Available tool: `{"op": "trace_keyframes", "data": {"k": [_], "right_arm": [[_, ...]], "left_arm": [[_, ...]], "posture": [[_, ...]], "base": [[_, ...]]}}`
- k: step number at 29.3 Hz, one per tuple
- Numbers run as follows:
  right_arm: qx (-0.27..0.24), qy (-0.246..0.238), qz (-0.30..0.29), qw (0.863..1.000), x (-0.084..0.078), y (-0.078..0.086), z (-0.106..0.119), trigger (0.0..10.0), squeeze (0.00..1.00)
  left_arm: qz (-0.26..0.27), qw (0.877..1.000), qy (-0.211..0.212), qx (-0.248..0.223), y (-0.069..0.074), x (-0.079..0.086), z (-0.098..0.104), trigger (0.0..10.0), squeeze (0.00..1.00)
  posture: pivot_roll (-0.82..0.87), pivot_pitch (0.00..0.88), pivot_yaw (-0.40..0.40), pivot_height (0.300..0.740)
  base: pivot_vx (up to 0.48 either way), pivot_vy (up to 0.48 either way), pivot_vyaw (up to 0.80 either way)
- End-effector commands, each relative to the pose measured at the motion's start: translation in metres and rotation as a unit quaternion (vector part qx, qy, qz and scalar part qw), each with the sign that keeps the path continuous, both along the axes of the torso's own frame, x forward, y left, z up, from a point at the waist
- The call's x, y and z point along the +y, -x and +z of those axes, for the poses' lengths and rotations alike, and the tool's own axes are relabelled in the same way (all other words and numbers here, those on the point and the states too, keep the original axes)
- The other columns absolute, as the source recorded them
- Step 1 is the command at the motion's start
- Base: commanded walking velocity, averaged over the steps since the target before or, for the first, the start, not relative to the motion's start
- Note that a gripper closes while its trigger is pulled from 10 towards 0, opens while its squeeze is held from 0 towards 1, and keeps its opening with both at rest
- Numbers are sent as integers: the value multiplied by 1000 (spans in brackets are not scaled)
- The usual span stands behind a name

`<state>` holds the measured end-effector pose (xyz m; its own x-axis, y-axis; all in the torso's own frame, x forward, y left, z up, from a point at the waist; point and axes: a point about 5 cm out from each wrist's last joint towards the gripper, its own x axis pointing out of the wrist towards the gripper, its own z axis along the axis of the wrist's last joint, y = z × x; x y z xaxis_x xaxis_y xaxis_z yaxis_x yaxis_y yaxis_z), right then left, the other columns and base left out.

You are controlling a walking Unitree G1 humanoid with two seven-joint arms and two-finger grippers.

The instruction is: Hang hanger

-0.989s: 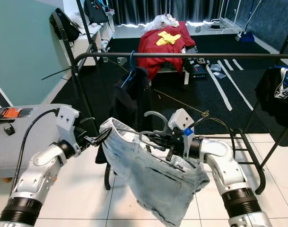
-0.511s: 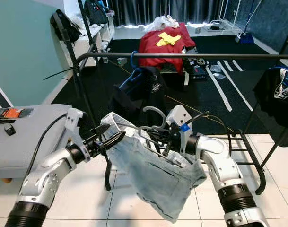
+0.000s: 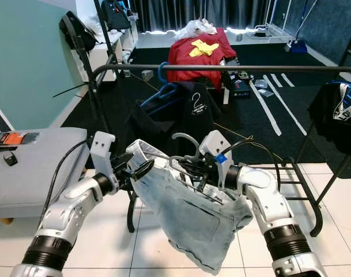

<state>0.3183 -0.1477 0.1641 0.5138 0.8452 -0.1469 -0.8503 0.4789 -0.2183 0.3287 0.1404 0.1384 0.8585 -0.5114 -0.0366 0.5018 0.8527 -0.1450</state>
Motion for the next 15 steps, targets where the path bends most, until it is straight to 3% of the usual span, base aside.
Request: {"op": "trace_keyframes", "data": {"k": [1,4,8,15], "right_arm": [[-25,5,18,999,7,0,9,10000,0],[-28,11,20,999,8,0,8,10000,0],[-30,16,24,999,9,1,8,10000,0],[-32,18,28,999,11,2,9,10000,0]], "left_arm": [[-12,1000,4,11,1,-6,-1,10000,0],[-2,999,-32,29,0,-7,-7,10000,0],[49,993,-85,61,-6,1,-17,10000,0],[74,989,-110,67,-10,6,-21,10000,0]], "posture": [[-9,0,52,740],[-10,5,52,740],[-9,9,52,740],[-10,13,55,740]], "base": [[0,0,0],[0,0,0],[0,0,0],[0,0,0]]}}
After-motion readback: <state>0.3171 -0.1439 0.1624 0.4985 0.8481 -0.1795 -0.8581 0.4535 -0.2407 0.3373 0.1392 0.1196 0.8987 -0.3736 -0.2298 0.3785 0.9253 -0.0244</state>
